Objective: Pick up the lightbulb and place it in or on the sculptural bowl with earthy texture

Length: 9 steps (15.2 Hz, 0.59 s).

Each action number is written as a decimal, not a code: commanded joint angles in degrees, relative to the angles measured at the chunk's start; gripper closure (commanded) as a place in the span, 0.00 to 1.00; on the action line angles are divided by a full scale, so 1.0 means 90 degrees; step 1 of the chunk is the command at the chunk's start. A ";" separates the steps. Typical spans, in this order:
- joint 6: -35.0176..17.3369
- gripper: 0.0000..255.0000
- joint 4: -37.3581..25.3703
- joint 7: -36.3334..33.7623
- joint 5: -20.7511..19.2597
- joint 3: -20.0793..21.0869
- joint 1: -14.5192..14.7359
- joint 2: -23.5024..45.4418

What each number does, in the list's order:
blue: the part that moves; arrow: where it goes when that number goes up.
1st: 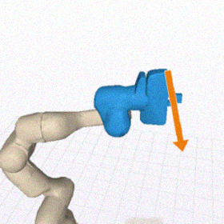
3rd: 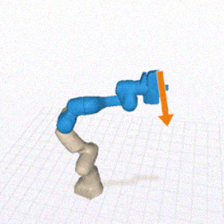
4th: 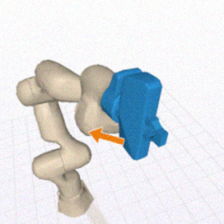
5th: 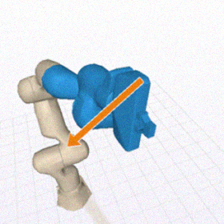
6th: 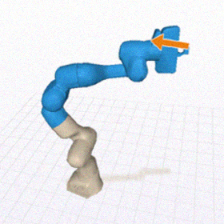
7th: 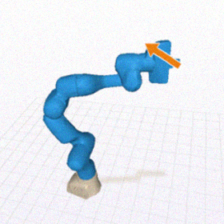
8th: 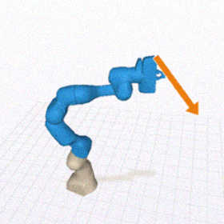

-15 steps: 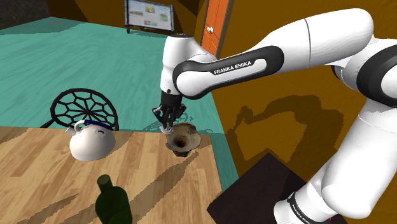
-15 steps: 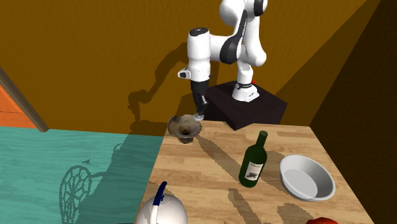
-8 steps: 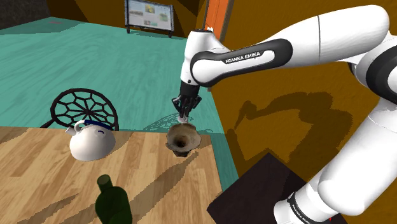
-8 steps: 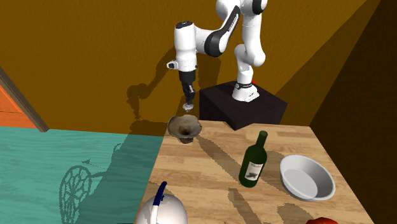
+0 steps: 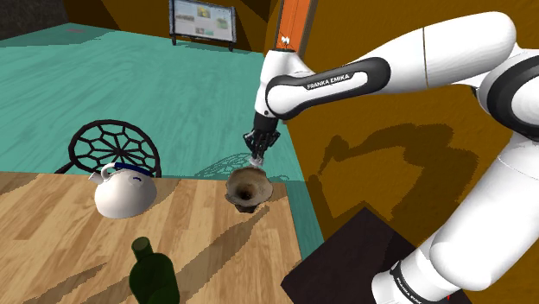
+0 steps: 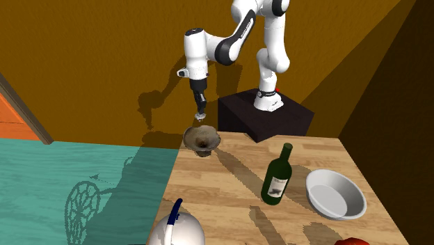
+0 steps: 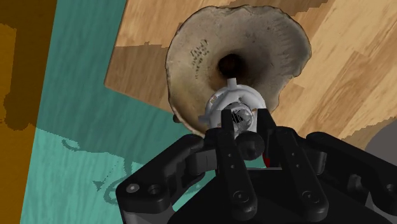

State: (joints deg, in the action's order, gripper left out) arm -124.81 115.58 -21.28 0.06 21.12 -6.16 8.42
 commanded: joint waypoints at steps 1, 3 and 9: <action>-0.0152 1.00 0.0083 -0.0012 -0.0030 -0.0005 0.0006 0.0071; -0.0309 1.00 0.0158 -0.0032 -0.0068 -0.0013 0.0015 0.0158; -0.0771 1.00 0.0350 -0.0103 -0.0198 -0.0045 0.0049 0.0446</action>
State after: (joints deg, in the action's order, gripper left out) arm -130.97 118.37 -22.22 -1.54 20.81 -5.70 12.01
